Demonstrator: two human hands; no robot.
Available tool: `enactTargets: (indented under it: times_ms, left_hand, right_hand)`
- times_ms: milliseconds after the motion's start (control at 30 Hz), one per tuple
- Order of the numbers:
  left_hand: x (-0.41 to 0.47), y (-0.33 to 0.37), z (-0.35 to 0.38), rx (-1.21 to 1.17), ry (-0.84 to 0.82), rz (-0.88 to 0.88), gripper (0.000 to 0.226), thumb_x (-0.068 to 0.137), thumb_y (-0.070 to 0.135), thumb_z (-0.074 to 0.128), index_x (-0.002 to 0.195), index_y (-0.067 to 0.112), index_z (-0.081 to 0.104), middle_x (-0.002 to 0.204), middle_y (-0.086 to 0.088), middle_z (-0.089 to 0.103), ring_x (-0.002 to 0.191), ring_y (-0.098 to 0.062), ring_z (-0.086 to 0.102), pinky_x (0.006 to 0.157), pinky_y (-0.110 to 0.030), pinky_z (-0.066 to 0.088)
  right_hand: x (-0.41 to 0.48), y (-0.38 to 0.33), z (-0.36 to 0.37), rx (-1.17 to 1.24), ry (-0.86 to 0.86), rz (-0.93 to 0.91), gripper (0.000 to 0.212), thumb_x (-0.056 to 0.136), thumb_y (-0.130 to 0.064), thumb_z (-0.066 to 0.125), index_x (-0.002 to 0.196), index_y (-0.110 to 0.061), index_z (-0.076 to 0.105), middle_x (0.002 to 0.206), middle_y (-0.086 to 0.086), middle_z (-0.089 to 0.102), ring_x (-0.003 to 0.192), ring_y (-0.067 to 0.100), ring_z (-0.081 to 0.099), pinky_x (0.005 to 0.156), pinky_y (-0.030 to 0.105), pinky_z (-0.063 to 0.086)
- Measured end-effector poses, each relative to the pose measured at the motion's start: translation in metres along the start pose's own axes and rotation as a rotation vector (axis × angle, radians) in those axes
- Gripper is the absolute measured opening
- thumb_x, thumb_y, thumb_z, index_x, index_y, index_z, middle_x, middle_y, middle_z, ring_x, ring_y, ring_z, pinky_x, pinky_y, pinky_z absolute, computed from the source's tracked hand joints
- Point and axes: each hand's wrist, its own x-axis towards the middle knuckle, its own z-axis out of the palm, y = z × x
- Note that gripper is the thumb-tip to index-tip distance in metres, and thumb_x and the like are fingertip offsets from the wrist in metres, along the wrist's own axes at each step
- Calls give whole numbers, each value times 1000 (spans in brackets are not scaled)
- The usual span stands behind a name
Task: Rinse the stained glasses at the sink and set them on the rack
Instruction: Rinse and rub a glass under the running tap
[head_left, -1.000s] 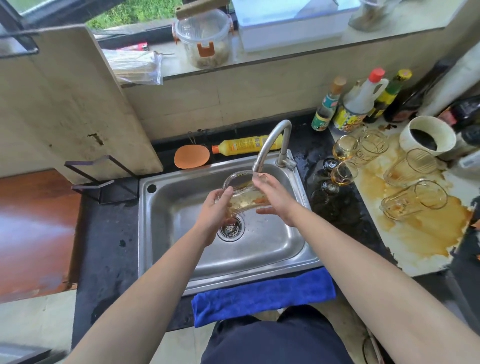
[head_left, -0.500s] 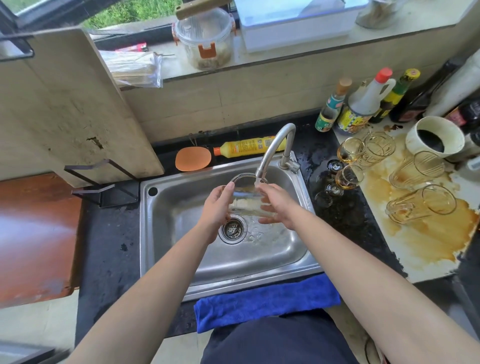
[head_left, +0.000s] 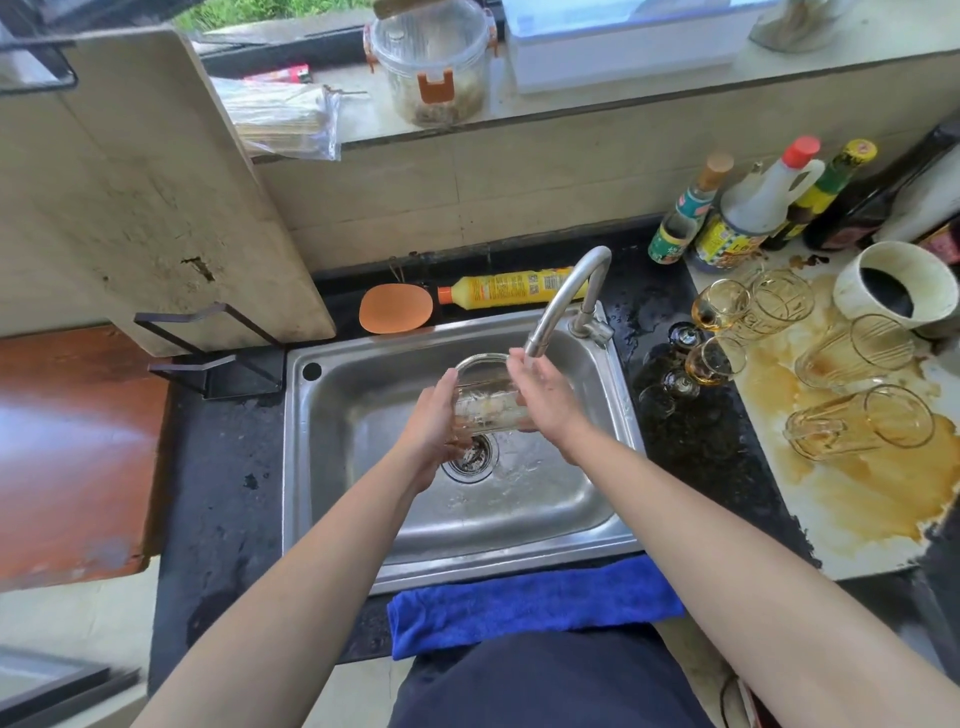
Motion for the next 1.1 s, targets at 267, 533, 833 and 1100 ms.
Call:
enactTargets:
  times_ms: [267, 533, 833, 1100]
  left_hand:
    - [-3, 1, 7, -85, 27, 75, 42, 102, 49, 49, 127, 15, 49, 116, -8, 61, 95, -17, 63, 81, -39, 55]
    - [-5, 0, -3, -54, 131, 66, 46, 101, 52, 47, 126, 13, 49, 117, -13, 61, 93, -20, 63, 77, -38, 55]
    - [-6, 2, 19, -7, 61, 125, 39, 103, 49, 45, 134, 26, 48, 122, -8, 59, 97, -22, 62, 71, -34, 53]
    - [1, 11, 55, 92, -12, 240, 42, 99, 48, 54, 135, 27, 52, 124, -1, 60, 91, -16, 61, 67, -32, 51]
  right_hand:
    - [5, -13, -6, 78, -36, 89, 34, 107, -42, 44, 131, -22, 56, 120, 4, 61, 109, 20, 55, 111, 46, 42]
    - [15, -15, 14, -400, 98, -111, 38, 101, -51, 47, 95, -21, 70, 99, 5, 66, 90, 20, 62, 74, 30, 45]
    - [13, 0, -13, 104, 70, 138, 26, 100, -38, 56, 119, -20, 60, 107, -5, 62, 99, 20, 59, 83, 39, 49]
    - [-9, 20, -36, 504, 93, 280, 38, 100, -43, 57, 134, -28, 54, 111, 3, 53, 93, 19, 54, 71, 34, 50]
